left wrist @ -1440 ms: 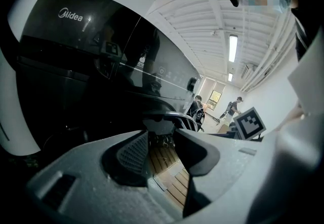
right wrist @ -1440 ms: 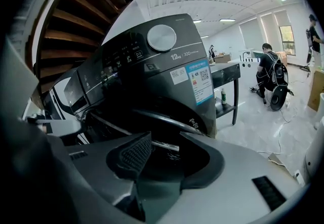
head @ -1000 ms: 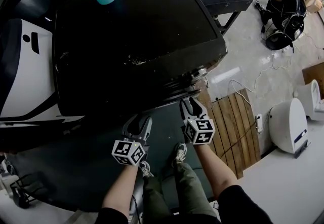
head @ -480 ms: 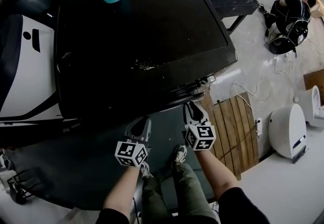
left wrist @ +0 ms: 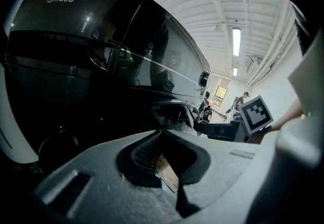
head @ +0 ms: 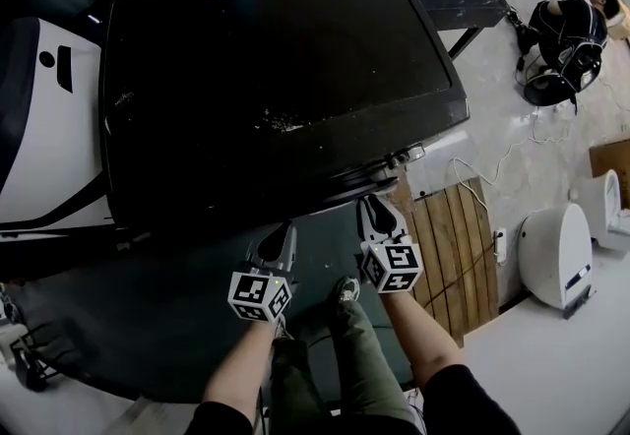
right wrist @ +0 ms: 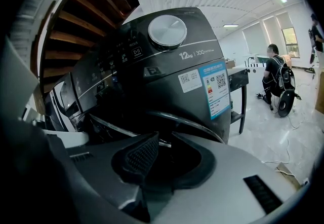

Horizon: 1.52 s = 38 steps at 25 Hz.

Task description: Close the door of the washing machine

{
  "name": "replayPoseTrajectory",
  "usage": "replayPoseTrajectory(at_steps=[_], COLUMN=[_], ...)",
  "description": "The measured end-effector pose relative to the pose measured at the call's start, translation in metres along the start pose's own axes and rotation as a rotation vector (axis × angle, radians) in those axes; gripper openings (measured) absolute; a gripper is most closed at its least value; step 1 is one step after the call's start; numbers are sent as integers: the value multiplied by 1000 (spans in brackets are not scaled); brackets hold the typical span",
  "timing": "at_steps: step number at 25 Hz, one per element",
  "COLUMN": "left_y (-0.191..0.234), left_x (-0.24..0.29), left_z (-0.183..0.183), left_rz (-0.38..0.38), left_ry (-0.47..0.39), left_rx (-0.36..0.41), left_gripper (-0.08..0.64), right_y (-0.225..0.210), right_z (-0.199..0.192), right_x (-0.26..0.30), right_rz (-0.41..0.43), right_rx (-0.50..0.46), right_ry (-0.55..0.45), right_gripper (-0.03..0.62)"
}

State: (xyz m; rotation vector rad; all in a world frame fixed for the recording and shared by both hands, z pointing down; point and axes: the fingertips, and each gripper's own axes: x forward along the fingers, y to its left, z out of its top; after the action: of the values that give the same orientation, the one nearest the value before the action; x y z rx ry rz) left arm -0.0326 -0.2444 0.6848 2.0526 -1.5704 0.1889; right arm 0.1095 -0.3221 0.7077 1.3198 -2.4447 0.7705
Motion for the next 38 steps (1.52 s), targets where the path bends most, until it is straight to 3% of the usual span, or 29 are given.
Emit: replayPoseTrajectory(at_steps=[9, 22, 27, 38], left_y=[5, -7, -18, -43], left_x=[2, -17, -40, -133], left_z=[-2, 1, 13, 43], left_rz=[5, -43, -80, -195], left_ry=[-3, -36, -56, -62], left_rx=[-13, -9, 25, 127], left_gripper=[2, 2, 2, 2], right_y=[1, -1, 14, 82], right_z=[4, 10, 19, 22], right_x=[6, -3, -32, -136], right_rz=[35, -25, -64, -127], right_rx=[-19, -43, -62, -92], right_ry=[-5, -34, -57, -113], right_gripper=[60, 41, 2, 0])
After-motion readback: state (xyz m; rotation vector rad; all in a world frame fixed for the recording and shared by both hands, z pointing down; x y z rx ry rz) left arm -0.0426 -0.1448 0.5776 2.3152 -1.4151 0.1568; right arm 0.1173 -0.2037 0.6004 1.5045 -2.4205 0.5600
